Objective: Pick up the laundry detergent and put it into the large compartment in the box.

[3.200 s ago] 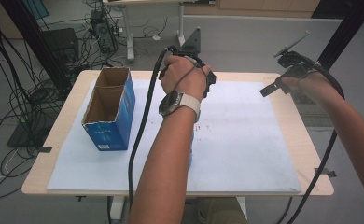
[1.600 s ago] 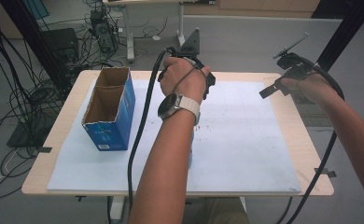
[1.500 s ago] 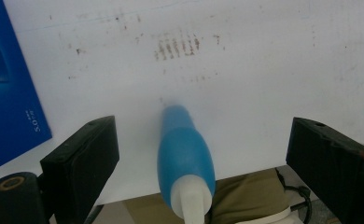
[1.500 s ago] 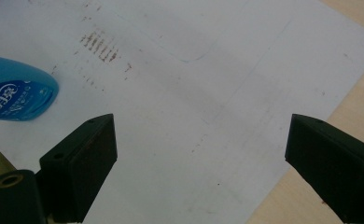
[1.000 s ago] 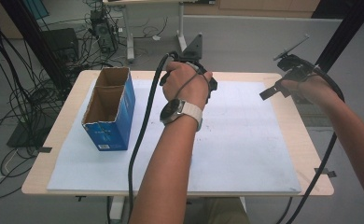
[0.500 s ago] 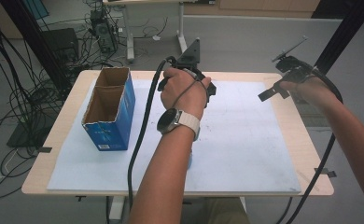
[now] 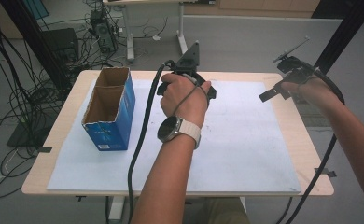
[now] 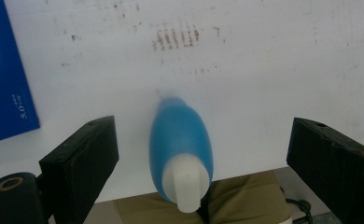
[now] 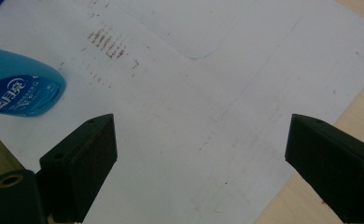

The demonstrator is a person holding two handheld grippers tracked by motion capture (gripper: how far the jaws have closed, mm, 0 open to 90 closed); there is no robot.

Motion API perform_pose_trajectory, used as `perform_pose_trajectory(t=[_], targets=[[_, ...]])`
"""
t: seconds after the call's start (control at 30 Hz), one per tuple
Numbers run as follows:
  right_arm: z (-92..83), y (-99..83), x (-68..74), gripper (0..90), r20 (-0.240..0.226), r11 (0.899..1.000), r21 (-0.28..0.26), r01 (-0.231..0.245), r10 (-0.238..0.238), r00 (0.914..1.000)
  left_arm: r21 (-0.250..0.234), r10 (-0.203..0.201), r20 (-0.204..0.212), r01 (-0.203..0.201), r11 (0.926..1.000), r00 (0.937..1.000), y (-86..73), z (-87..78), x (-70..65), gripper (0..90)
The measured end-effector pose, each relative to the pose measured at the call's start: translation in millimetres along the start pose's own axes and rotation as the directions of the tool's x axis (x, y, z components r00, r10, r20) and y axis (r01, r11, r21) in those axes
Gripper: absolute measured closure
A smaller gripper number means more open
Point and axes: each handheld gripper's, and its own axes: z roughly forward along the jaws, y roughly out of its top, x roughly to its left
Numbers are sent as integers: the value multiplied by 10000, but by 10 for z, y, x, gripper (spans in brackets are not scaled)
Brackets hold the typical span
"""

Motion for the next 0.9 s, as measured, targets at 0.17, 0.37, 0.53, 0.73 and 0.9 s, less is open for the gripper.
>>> perform_pose_trajectory(t=[0.17, 0.37, 0.53, 0.73, 0.9], targets=[[31, -16, 9, 90, -37, 10000, 42, 14, -14, 10000, -62, -7, -118, 6, 10000, 9999, -59, -4, 9, 89], [47, -16, 39, 90, -94, 10000, 32, 70, -70, 9999, -73, 50, -181, -51, 10000, 9998, -122, 21, -7, 85], [43, -21, 59, 90, -90, 10000, 44, 74, -74, 9999, -22, -30, -250, 29, 10000, 9997, -164, 71, 4, 76], [36, -41, 78, 90, -127, 9999, -16, 128, -128, 9998, -32, -183, -304, 182, 9998, 9994, -201, 122, 25, 76], [37, -52, 78, 90, -136, 9999, -26, 109, -110, 9998, 1, -254, -277, 255, 9997, 9993, -224, 181, 30, 80]])
